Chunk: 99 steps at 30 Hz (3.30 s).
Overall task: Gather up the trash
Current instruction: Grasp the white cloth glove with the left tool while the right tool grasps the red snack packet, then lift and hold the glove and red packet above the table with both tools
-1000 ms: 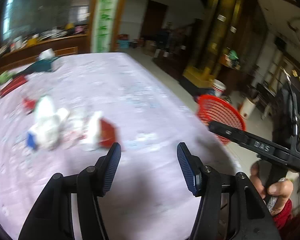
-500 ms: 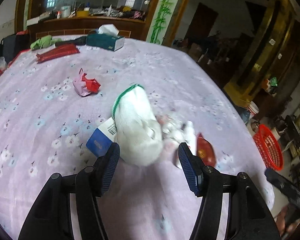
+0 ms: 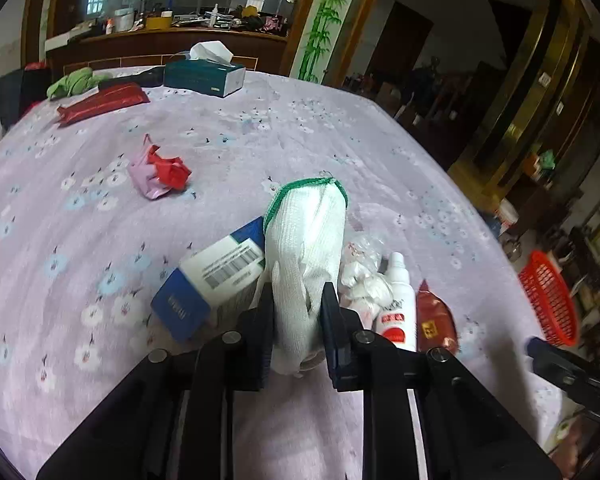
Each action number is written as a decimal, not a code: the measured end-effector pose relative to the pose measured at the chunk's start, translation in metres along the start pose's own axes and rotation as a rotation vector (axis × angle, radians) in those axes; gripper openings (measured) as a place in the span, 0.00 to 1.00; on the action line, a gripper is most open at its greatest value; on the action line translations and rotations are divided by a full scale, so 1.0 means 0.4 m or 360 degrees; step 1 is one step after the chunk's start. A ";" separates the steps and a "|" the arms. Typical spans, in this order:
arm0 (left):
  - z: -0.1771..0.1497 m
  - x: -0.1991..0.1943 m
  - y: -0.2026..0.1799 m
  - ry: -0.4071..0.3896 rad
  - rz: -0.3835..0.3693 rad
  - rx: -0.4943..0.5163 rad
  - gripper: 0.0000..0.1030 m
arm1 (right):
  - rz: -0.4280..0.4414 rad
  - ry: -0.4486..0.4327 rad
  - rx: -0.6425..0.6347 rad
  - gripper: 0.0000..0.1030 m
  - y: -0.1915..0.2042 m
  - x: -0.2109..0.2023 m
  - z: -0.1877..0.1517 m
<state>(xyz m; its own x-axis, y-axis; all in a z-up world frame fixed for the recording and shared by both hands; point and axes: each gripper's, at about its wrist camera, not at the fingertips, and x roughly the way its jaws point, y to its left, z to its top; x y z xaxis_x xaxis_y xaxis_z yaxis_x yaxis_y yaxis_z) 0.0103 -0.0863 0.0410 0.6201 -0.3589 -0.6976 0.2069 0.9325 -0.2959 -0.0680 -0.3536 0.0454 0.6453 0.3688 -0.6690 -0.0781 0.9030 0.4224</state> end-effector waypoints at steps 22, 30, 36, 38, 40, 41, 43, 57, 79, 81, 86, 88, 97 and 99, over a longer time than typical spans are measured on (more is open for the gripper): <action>-0.131 -0.150 -0.016 -0.0171 -0.0051 0.0062 0.19 | -0.0058 0.0143 -0.0045 0.33 0.074 0.170 0.010; -0.161 -0.156 -0.062 -0.0205 -0.0040 0.0127 0.19 | -0.0058 0.0020 -0.0102 0.32 0.090 0.075 -0.038; -0.173 -0.158 -0.082 -0.0222 -0.0014 0.0162 0.19 | -0.0077 -0.0050 -0.0157 0.32 0.108 0.024 -0.066; -0.173 -0.159 -0.083 -0.0231 0.0005 0.0168 0.19 | -0.0080 -0.0060 -0.0171 0.32 0.115 0.017 -0.072; -0.177 -0.164 -0.086 -0.0248 0.0039 0.0176 0.19 | -0.0075 -0.0064 -0.0171 0.32 0.117 0.013 -0.075; -0.179 -0.165 -0.087 -0.0256 0.0062 0.0183 0.19 | -0.0073 -0.0064 -0.0171 0.32 0.117 0.013 -0.076; -0.184 -0.168 -0.088 -0.0265 0.0094 0.0194 0.19 | -0.0070 -0.0061 -0.0168 0.32 0.118 0.011 -0.079; -0.207 -0.201 -0.091 -0.0316 0.0234 0.0226 0.19 | -0.0077 -0.0099 -0.0189 0.32 0.136 -0.038 -0.098; -0.274 -0.266 -0.149 -0.0429 0.0408 0.0398 0.19 | -0.0124 -0.0138 -0.0256 0.32 0.174 -0.085 -0.142; -0.278 -0.272 -0.156 -0.0434 0.0410 0.0406 0.19 | -0.0120 -0.0145 -0.0262 0.32 0.179 -0.091 -0.142; -0.285 -0.284 -0.163 -0.0453 0.0436 0.0429 0.19 | -0.0115 -0.0162 -0.0273 0.32 0.191 -0.106 -0.143; -0.286 -0.286 -0.164 -0.0454 0.0439 0.0428 0.19 | -0.0113 -0.0167 -0.0273 0.32 0.192 -0.110 -0.142; -0.294 -0.287 -0.166 -0.0453 0.0452 0.0431 0.19 | -0.0112 -0.0164 -0.0286 0.32 0.200 -0.113 -0.140; -0.294 -0.288 -0.166 -0.0453 0.0453 0.0431 0.19 | -0.0111 -0.0159 -0.0287 0.32 0.200 -0.110 -0.139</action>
<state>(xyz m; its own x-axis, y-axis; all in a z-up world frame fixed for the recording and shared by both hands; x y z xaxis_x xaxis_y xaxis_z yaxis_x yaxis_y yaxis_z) -0.1637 -0.1115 0.0642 0.8553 -0.0986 -0.5087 0.1652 0.9824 0.0873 -0.1451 -0.2854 0.0746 0.7255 0.2882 -0.6250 -0.1592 0.9538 0.2549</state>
